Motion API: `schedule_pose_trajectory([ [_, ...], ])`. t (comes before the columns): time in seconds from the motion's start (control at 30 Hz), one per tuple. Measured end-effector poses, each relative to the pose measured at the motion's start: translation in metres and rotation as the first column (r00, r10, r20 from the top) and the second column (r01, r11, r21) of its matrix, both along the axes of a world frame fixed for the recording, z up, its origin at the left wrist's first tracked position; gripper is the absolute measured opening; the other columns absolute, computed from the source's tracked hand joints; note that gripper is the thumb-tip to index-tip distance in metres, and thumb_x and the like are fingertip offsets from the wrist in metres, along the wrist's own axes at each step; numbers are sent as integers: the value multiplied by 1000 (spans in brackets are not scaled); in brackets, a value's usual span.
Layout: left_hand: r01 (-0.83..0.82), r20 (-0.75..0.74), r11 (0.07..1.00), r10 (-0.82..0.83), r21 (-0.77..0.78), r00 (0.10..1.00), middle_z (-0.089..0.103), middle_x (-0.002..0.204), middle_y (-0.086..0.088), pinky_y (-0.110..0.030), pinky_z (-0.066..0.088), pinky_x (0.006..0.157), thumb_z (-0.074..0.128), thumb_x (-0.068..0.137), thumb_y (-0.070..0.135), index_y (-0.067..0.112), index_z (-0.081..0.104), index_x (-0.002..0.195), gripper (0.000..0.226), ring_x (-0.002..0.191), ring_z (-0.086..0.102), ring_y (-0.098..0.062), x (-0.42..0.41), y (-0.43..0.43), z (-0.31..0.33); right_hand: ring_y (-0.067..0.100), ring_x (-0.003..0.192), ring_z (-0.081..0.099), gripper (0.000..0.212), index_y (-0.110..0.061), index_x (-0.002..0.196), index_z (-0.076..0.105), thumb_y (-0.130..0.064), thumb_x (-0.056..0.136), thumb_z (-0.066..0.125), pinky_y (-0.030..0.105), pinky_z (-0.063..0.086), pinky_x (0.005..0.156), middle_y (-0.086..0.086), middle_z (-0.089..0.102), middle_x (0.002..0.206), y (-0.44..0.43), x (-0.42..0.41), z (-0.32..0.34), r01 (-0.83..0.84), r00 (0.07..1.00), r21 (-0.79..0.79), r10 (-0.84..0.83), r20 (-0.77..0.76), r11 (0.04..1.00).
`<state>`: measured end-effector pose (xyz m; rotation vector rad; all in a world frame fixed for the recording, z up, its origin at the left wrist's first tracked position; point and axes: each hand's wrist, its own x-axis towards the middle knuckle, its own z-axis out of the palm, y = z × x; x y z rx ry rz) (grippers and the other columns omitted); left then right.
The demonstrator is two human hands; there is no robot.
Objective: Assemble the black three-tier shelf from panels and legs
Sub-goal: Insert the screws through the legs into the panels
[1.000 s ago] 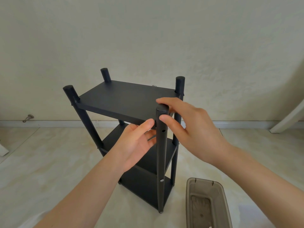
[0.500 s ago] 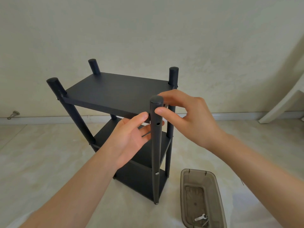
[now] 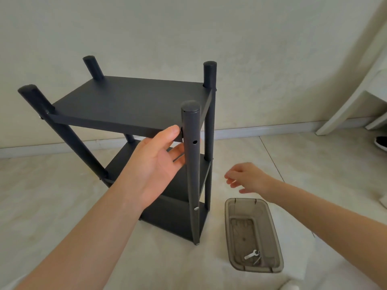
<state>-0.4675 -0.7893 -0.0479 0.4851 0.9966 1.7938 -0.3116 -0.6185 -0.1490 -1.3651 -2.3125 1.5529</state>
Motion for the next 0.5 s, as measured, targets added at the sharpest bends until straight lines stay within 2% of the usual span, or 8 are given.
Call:
schedule_pose_trajectory([
  [0.13, -29, -15, 999, 28, -19, 999, 64, 120, -10, -38, 60, 90, 70, 78, 25, 10, 53, 126, 53, 114, 69, -28, 3, -1, 2, 32, 99, 63, 29, 1, 110, 63, -23, 100, 50, 34, 49, 86, 19, 66, 111, -7, 5, -72, -197, 929, 58, 168, 330, 979],
  [0.23, -34, -33, 999, 33, -19, 999, 64, 126, -13, -37, 59, 92, 76, 82, 27, 11, 55, 128, 53, 114, 69, -27, 5, -2, 2, 19, 72, 52, 14, -12, 94, 52, -20, 101, 45, 30, 45, 74, 6, 54, 87, -15, 10, -114, -302, 832, 43, 242, 499, 952],
  [0.27, -24, -40, 1000, 23, -5, 999, 65, 124, -12, -36, 60, 89, 72, 80, 27, 11, 56, 125, 50, 113, 70, -27, 5, -2, 2, 15, 69, 50, 11, -15, 94, 51, -18, 102, 43, 32, 48, 75, 5, 54, 87, -17, 11, -129, -323, 809, 31, 259, 527, 946],
  [0.3, -12, -46, 1000, 13, 5, 999, 66, 122, -9, -34, 61, 87, 69, 78, 27, 12, 57, 122, 48, 112, 70, -26, 5, -3, 1, 16, 75, 54, 13, -13, 99, 54, -19, 102, 43, 34, 50, 80, 7, 59, 94, -20, 13, -140, -341, 787, 5, 282, 549, 940],
  [0.37, 4, -44, 1000, -3, 16, 999, 67, 119, -7, -33, 61, 84, 71, 76, 28, 13, 59, 116, 44, 111, 71, -25, 4, -3, 1, 23, 99, 62, 32, -5, 120, 59, -28, 104, 43, 32, 49, 89, 12, 64, 118, -26, 17, -160, -360, 750, -60, 327, 575, 931],
  [0.4, 6, -41, 1000, -6, 19, 999, 66, 117, -7, -33, 61, 84, 74, 75, 29, 13, 59, 113, 44, 112, 71, -25, 4, -2, 1, 25, 106, 62, 39, -2, 126, 57, -32, 105, 42, 30, 49, 87, 12, 64, 120, -29, 18, -166, -352, 744, -88, 336, 577, 932],
  [0.47, 6, -42, 1000, -5, 22, 999, 68, 115, -5, -34, 61, 85, 78, 71, 31, 14, 59, 110, 47, 112, 70, -25, 4, -2, 0, 25, 106, 63, 42, -1, 127, 54, -34, 105, 41, 24, 49, 74, 8, 65, 107, -34, 17, -176, -310, 768, -113, 319, 556, 944],
  [0.5, 7, -52, 1000, -6, 29, 999, 69, 114, -4, -34, 60, 86, 77, 70, 31, 14, 60, 111, 48, 113, 70, -25, 4, -3, 0, 26, 110, 62, 43, -1, 130, 50, -35, 105, 41, 24, 49, 74, 9, 64, 110, -36, 15, -181, -281, 784, -111, 294, 546, 953],
])
